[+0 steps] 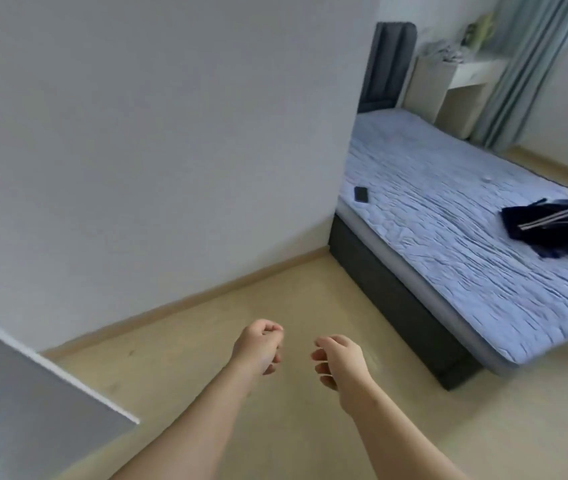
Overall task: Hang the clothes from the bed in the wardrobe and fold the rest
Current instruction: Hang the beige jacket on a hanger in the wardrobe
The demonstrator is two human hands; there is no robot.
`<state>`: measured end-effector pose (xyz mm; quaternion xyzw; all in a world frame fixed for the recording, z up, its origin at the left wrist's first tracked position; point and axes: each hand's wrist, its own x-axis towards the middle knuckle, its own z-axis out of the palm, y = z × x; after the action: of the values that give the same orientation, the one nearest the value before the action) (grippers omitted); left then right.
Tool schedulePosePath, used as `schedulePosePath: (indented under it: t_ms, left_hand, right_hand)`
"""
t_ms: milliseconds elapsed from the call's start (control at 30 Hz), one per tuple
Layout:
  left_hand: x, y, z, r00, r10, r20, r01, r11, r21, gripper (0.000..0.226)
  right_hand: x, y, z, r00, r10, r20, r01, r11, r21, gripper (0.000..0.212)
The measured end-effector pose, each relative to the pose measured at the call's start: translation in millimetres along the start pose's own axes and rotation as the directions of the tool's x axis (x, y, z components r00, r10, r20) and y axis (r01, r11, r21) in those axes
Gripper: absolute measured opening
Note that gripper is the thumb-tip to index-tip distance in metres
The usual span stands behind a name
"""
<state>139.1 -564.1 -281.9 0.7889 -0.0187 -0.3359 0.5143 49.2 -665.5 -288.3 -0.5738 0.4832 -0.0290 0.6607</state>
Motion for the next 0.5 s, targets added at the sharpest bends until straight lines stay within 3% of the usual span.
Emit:
schedulePosePath:
  t_ms: [233, 500]
  left_hand:
    - [20.0, 42.0, 170.2, 0.958, 0.016, 0.286, -0.069, 0.982, 0.173, 0.013]
    - [76.6, 108.5, 353.3, 0.886, -0.001, 0.464, -0.129, 0.960, 0.248, 0.016]
  right_hand:
    - [32.6, 19.9, -150.0, 0.967, 0.102, -0.233, -0.042, 0.968, 0.248, 0.012]
    - [115.1, -1.8, -303.2, 0.910, 0.195, -0.366, -0.052, 0.929, 0.366, 0.009]
